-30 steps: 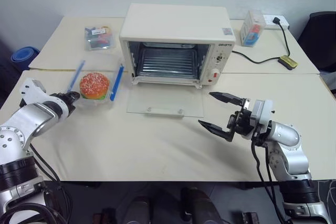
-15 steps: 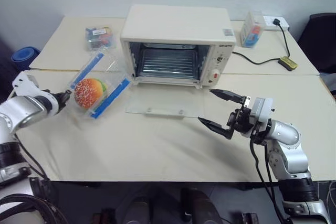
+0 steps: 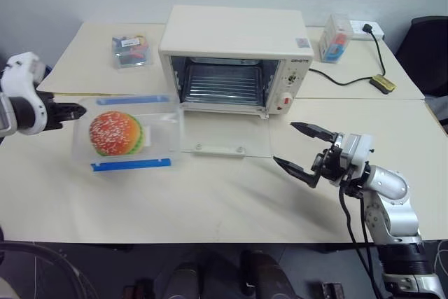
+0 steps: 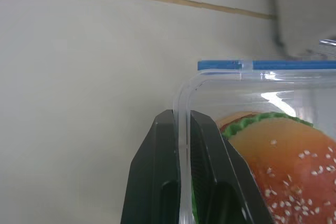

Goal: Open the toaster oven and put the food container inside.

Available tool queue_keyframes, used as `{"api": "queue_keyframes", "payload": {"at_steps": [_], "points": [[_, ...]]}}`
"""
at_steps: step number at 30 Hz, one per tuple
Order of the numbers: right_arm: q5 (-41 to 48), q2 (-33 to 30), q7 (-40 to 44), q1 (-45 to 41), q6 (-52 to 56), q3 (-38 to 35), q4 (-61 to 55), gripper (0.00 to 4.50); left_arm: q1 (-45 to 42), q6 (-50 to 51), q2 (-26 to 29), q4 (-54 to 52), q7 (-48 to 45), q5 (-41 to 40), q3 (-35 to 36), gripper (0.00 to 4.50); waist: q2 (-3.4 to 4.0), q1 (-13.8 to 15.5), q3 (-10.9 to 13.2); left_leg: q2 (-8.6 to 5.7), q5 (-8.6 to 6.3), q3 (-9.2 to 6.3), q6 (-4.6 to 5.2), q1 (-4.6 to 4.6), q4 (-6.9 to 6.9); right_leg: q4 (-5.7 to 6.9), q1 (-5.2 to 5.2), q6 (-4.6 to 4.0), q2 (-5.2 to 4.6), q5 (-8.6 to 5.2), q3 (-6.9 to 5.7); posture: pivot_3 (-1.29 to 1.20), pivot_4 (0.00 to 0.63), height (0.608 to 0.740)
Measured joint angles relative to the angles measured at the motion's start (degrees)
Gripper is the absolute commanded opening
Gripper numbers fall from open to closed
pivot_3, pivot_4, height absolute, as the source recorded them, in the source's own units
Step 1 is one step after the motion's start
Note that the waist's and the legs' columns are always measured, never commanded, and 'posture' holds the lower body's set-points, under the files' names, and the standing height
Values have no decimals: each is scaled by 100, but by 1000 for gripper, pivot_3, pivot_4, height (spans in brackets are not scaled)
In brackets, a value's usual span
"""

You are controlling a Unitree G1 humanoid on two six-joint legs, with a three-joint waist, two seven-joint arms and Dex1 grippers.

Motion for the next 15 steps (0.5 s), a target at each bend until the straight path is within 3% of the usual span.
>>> {"api": "queue_keyframes", "payload": {"at_steps": [6, 15], "points": [[-90, -13, -289, 407, 1, -108, -254, 4500, -1220, 217, -1678, 417, 82, 758, -301, 303, -6, 90, 3, -3, 2, 0, 3, -10, 11, 21, -2, 9, 8, 5, 2, 0, 150, 740], [-99, -7, -769, 779, 126, -135, -822, 4500, -1937, -266, -2979, 1199, 24, 2087, -694, 303, -7, 4, 5, 10, 5, 39, -6, -5, 9, 24, -28, 11, 34, 5, 26, 0, 150, 740]]}}
